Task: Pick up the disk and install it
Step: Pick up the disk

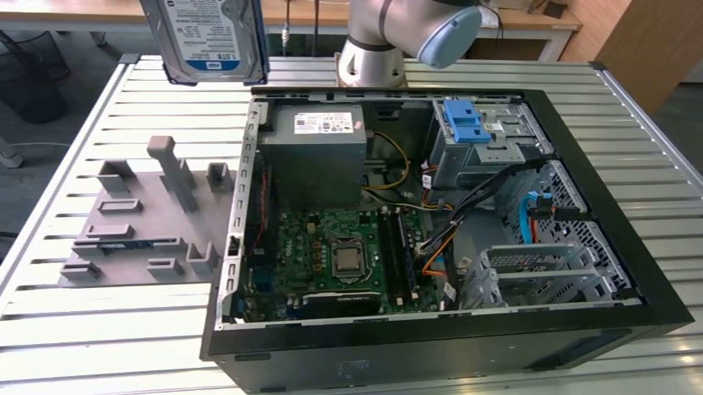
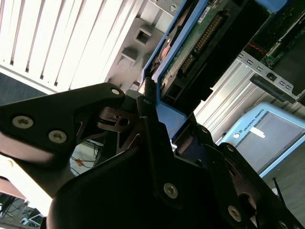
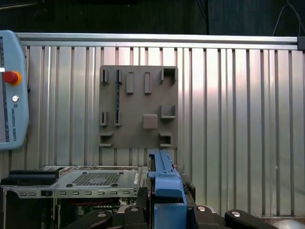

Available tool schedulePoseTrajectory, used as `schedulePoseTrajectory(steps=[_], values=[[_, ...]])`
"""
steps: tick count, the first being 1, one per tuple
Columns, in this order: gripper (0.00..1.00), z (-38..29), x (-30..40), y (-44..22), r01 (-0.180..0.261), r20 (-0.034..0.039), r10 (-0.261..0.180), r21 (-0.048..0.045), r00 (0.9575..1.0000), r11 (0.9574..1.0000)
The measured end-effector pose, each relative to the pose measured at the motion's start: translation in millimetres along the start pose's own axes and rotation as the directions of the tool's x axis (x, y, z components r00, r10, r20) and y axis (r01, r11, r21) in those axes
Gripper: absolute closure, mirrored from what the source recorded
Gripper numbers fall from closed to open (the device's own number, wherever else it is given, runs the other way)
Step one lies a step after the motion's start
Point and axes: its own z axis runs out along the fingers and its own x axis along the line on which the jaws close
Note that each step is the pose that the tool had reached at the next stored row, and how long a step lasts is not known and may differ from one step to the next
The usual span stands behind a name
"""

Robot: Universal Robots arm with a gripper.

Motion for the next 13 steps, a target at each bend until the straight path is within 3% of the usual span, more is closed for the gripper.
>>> schedulePoseTrajectory(steps=[13], values=[[0.64, -0.4, -0.2, -20.2, 0.000, 0.0000, 0.000, 0.0000, 1.0000, 1.0000]])
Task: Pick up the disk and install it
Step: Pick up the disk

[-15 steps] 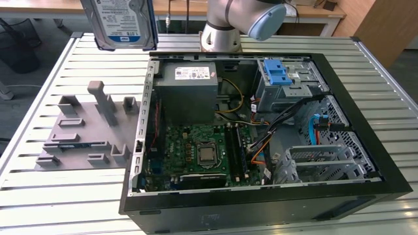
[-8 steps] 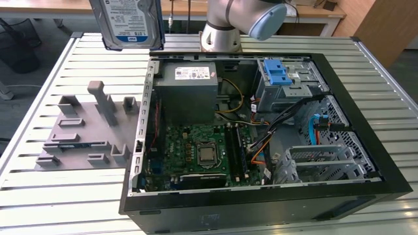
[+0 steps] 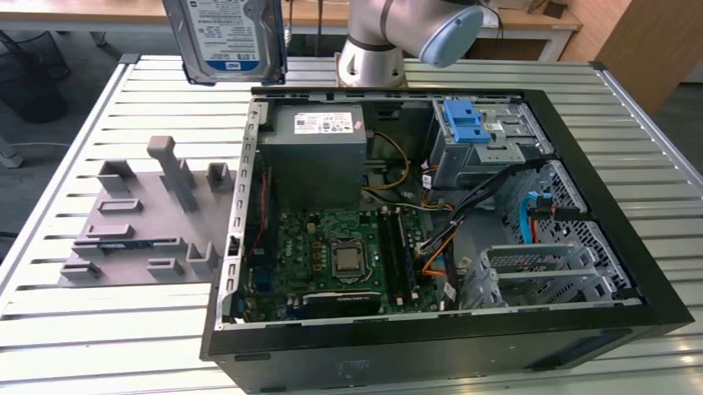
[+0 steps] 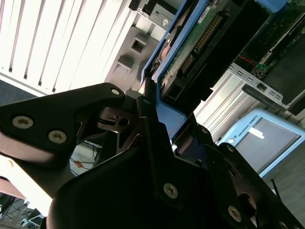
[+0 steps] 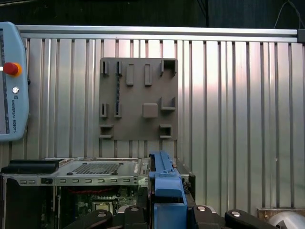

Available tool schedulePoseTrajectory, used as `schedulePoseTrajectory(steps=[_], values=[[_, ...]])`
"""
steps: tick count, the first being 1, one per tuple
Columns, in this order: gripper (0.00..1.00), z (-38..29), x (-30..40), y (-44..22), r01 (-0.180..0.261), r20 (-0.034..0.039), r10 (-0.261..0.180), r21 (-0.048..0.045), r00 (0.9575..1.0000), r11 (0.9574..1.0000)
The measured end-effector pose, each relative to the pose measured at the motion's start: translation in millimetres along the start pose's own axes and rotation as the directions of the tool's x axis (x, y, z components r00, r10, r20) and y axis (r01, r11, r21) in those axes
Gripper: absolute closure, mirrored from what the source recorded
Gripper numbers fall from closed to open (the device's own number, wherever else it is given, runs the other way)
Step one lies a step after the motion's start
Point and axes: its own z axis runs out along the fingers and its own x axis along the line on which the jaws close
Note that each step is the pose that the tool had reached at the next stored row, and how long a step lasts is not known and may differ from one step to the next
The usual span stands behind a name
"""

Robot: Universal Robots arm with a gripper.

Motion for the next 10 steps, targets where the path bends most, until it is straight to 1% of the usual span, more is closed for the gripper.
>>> schedulePoseTrajectory(steps=[4, 8, 10], values=[[0.64, -0.1, -0.1, -8.3, 0.000, 0.0000, 0.000, 0.0000, 1.0000, 1.0000], [0.64, -0.3, 0.1, -25.9, 0.000, 0.0000, 0.000, -0.0012, 1.0000, 1.0000], [0.64, -0.2, 0.1, -31.8, 0.000, -0.0001, 0.000, -0.0015, 1.0000, 1.0000]])
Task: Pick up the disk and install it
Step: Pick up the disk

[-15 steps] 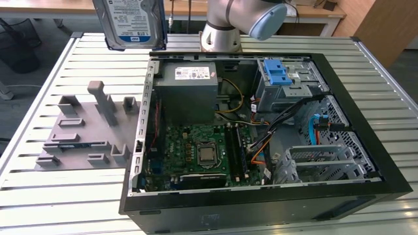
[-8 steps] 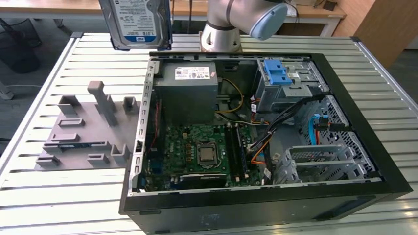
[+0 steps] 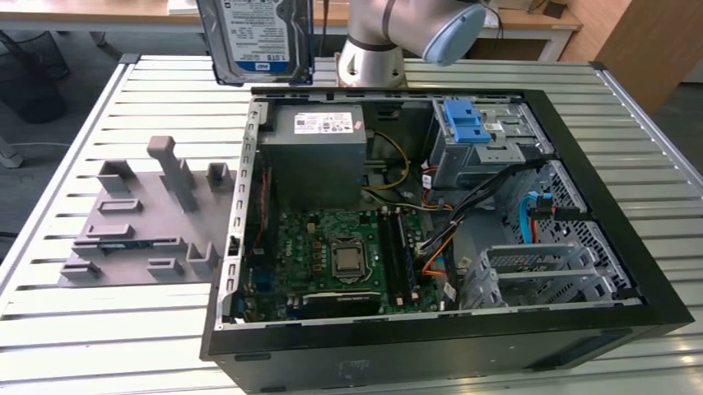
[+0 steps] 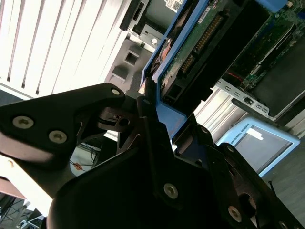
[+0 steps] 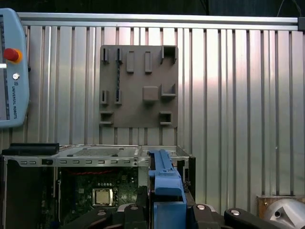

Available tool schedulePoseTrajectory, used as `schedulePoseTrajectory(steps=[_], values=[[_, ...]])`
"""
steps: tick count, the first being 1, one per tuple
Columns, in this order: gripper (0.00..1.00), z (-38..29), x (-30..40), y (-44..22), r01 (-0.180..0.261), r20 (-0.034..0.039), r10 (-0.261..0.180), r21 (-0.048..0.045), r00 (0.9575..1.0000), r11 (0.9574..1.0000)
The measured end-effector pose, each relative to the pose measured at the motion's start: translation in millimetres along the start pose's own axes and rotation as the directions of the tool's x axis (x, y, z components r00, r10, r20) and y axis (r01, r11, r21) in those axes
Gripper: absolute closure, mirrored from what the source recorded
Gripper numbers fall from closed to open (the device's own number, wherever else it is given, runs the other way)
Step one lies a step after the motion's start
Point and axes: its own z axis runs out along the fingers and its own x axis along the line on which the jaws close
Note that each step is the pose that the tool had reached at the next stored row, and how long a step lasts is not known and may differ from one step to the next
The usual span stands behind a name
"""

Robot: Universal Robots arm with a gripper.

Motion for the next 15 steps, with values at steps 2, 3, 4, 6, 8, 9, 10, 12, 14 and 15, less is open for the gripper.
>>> schedulePoseTrajectory(steps=[2, 3, 4, 6, 8, 9, 10, 12, 14, 15], values=[[0.64, 0.6, 1.0, -0.4, 0.000, 0.0001, 0.000, 0.0007, 1.0000, 1.0000], [0.64, 0.9, 2.7, -0.6, 0.000, -0.0001, 0.000, 0.0017, 1.0000, 1.0000], [0.64, 1.7, 5.9, -0.6, 0.000, -0.0001, 0.000, 0.0032, 1.0000, 1.0000], [0.64, 3.6, 14.4, -0.7, 0.000, 0.0002, 0.000, 0.0064, 1.0000, 1.0000], [0.64, 5.3, 23.0, -0.9, 0.000, -0.0001, 0.000, 0.0083, 1.0000, 1.0000], [0.64, 6.0, 26.2, -1.4, 0.000, 0.0001, 0.000, 0.0086, 1.0000, 1.0000], [0.64, 6.7, 28.7, -2.3, 0.000, 0.0001, 0.000, 0.0088, 1.0000, 1.0000], [0.64, 7.7, 30.4, -8.9, 0.000, 0.0001, 0.000, 0.0088, 1.0000, 1.0000], [0.64, 9.1, 30.8, -18.3, 0.000, 0.0000, 0.000, 0.0087, 1.0000, 1.0000], [0.64, 9.7, 30.8, -22.8, 0.000, 0.0000, 0.000, 0.0088, 1.0000, 1.0000]])
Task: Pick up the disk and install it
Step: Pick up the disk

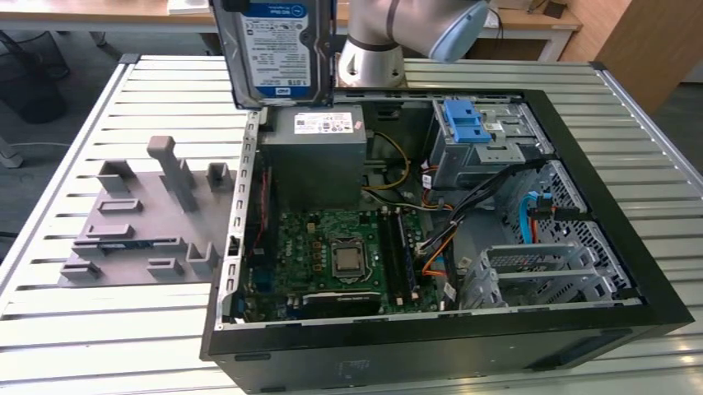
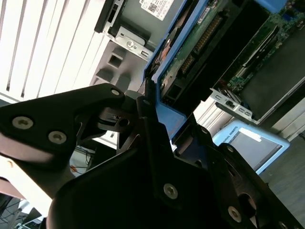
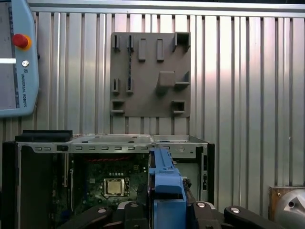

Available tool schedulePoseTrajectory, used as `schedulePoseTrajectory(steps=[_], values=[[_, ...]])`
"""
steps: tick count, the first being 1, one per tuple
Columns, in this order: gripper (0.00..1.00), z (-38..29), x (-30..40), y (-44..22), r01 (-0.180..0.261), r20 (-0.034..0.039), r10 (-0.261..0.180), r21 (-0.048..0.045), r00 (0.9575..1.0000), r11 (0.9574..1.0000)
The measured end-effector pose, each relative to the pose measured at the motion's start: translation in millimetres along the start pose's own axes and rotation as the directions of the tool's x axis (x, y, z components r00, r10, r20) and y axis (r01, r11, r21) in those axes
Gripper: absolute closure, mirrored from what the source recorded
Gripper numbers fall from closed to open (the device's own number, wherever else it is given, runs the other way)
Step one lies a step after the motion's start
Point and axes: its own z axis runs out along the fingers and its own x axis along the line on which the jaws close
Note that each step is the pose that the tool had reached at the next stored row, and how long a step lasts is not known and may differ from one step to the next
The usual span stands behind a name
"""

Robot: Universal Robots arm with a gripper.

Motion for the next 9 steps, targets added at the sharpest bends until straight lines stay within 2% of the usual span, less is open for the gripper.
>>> schedulePoseTrajectory(steps=[9], values=[[0.64, 7.4, -0.1, -41.0, 0.000, 0.0000, 0.000, 0.0000, 1.0000, 1.0000]])
